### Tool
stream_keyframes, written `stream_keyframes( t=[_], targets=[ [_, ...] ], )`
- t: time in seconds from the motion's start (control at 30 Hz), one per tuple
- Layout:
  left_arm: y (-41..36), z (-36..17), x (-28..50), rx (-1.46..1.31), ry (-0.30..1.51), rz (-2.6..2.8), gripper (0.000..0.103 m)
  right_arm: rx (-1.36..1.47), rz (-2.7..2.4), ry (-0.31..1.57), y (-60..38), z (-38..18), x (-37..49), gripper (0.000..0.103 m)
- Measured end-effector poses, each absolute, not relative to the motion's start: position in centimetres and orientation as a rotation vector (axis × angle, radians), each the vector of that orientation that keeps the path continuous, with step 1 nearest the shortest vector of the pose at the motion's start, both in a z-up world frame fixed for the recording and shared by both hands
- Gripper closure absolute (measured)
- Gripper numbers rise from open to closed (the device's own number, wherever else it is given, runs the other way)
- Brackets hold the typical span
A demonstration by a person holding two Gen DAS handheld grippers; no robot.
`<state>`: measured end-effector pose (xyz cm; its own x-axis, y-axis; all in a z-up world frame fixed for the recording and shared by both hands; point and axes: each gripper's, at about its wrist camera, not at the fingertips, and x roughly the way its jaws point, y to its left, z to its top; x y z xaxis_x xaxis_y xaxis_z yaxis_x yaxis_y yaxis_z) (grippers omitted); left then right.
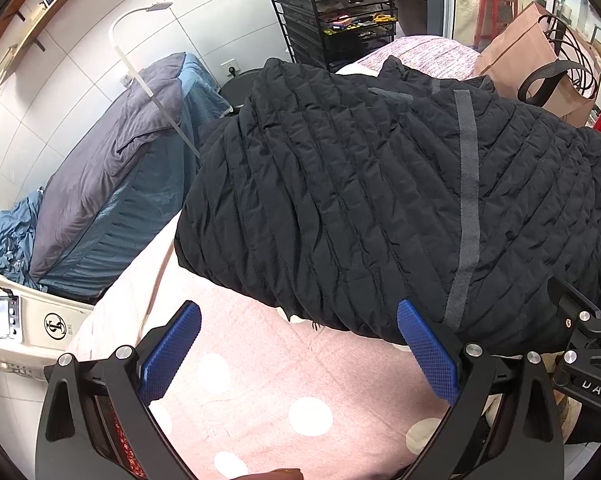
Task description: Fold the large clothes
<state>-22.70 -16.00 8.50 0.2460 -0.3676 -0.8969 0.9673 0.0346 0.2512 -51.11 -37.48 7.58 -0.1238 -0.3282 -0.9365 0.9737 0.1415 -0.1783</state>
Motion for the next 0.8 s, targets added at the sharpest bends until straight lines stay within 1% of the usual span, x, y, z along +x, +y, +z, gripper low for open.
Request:
stream_keyframes(
  t=[0.8],
  targets=[
    [-16.02, 8.40, -22.13, 1.051, 0.752, -1.168, 0.006, 0.756, -1.298, 1.166, -38.11, 7.13, -50.48, 0.006]
  ],
)
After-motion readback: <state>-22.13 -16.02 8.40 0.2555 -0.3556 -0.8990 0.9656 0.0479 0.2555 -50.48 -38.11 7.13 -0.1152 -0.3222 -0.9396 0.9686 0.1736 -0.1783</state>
